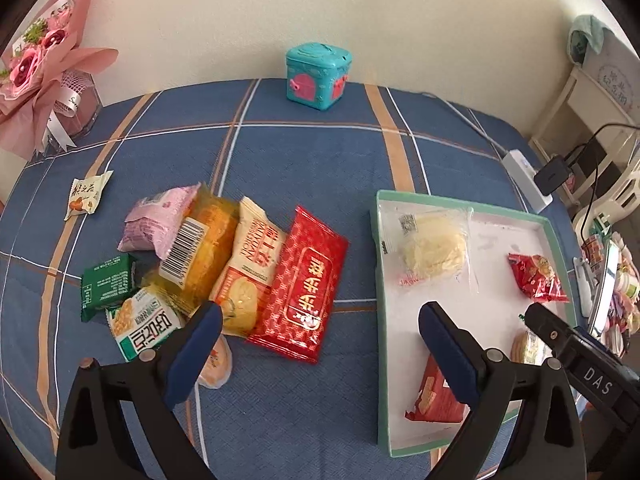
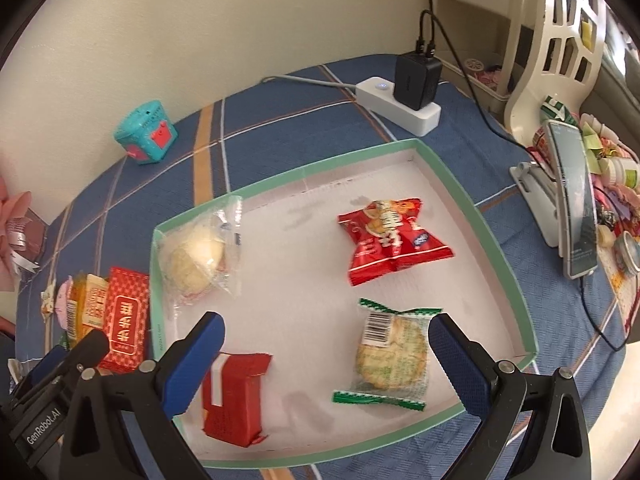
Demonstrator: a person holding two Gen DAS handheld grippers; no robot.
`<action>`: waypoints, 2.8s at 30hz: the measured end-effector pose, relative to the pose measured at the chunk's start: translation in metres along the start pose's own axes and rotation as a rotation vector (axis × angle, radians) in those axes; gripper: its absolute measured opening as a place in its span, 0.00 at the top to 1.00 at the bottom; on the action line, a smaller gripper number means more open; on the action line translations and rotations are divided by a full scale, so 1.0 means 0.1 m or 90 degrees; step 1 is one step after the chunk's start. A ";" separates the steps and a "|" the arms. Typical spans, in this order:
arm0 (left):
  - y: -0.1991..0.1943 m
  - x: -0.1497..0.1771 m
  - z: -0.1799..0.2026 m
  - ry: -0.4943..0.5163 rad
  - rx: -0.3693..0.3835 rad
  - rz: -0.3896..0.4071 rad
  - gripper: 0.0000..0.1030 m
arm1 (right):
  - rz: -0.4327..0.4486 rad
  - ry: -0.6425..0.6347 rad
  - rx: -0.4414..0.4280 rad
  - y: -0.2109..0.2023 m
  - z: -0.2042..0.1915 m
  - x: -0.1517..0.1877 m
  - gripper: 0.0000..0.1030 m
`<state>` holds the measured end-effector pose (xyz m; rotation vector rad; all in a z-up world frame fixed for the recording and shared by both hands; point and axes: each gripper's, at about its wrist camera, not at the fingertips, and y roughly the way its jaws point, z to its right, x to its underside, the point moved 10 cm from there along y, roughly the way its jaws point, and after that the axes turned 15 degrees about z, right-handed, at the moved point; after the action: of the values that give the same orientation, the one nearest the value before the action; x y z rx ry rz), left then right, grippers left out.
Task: Organize snacks
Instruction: 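Move both open tools back over the snack pile, then grasp the white-green cracker pack with the left tool while the right grasps the yellow jelly cup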
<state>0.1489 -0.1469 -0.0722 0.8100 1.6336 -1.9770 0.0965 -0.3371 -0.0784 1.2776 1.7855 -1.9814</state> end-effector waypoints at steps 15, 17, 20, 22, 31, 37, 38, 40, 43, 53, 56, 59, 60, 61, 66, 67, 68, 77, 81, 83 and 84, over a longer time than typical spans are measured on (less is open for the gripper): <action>-0.25 -0.18 -1.01 -0.094 -0.053 0.050 0.04 | 0.020 -0.055 -0.046 -0.02 -0.54 0.07 0.00; -0.28 -0.18 -1.16 -0.113 -0.059 0.052 0.04 | 0.017 -0.059 -0.050 -0.02 -0.63 0.09 0.00; -0.32 -0.19 -1.37 -0.136 -0.075 0.058 0.04 | 0.004 -0.066 -0.066 0.01 -0.78 0.16 0.00; -0.35 -0.20 -1.51 -0.148 -0.087 0.064 0.04 | 0.002 -0.076 -0.072 0.02 -0.88 0.20 0.00; -0.41 -0.12 -1.87 -0.174 -0.116 0.045 0.04 | 0.016 -0.135 -0.141 -0.07 -1.61 0.33 0.00; -0.29 0.04 -1.94 -0.180 -0.116 -0.005 0.04 | -0.010 -0.192 -0.195 -0.10 -2.12 0.59 0.00; -0.26 0.07 -1.95 -0.185 -0.116 -0.014 0.04 | -0.016 -0.202 -0.199 -0.09 -2.19 0.64 0.00; -0.19 0.14 -1.97 -0.193 -0.117 -0.032 0.04 | -0.024 -0.220 -0.201 -0.07 -2.29 0.73 0.00; -0.10 0.25 -2.01 -0.200 -0.127 -0.059 0.04 | -0.032 -0.240 -0.204 -0.01 -2.41 0.85 0.00; 0.05 0.43 -2.12 -0.244 -0.130 -0.095 0.04 | -0.049 -0.297 -0.220 0.04 -2.69 1.14 0.16; 0.04 0.42 -2.14 -0.251 -0.130 -0.097 0.04 | -0.053 -0.308 -0.227 0.06 -2.75 1.20 0.25; 0.04 0.42 -2.15 -0.255 -0.128 -0.100 0.04 | -0.056 -0.325 -0.231 0.05 -2.79 1.25 0.29; 0.04 0.42 -2.14 -0.254 -0.126 -0.102 0.04 | -0.054 -0.331 -0.230 0.06 -2.80 1.26 0.29; 0.05 0.41 -2.15 -0.253 -0.125 -0.103 0.04 | -0.052 -0.339 -0.228 0.06 -2.81 1.28 0.30; 0.06 0.37 -2.09 -0.254 -0.114 -0.103 0.04 | -0.044 -0.359 -0.218 0.07 -2.83 1.29 0.37; 0.07 0.36 -2.07 -0.254 -0.112 -0.104 0.04 | -0.044 -0.357 -0.220 0.07 -2.82 1.28 0.38; 0.08 0.35 -2.04 -0.253 -0.106 -0.105 0.04 | -0.046 -0.352 -0.222 0.07 -2.82 1.28 0.39; 0.23 0.30 -1.75 -0.222 -0.082 -0.110 0.04 | -0.074 -0.331 -0.240 0.08 -2.69 1.28 0.46; 0.34 0.31 -1.64 -0.208 -0.078 -0.119 0.04 | -0.081 -0.325 -0.241 0.10 -2.62 1.28 0.46; 0.38 0.33 -1.61 -0.206 -0.077 -0.122 0.04 | -0.084 -0.323 -0.241 0.11 -2.60 1.28 0.46; 0.40 0.33 -1.62 -0.205 -0.077 -0.122 0.04 | -0.085 -0.323 -0.241 0.12 -2.59 1.28 0.46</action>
<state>0.1762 0.0044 -0.1439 0.2785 1.6645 -1.9869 0.1456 -0.0614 -0.1503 0.4987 1.8816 -1.7054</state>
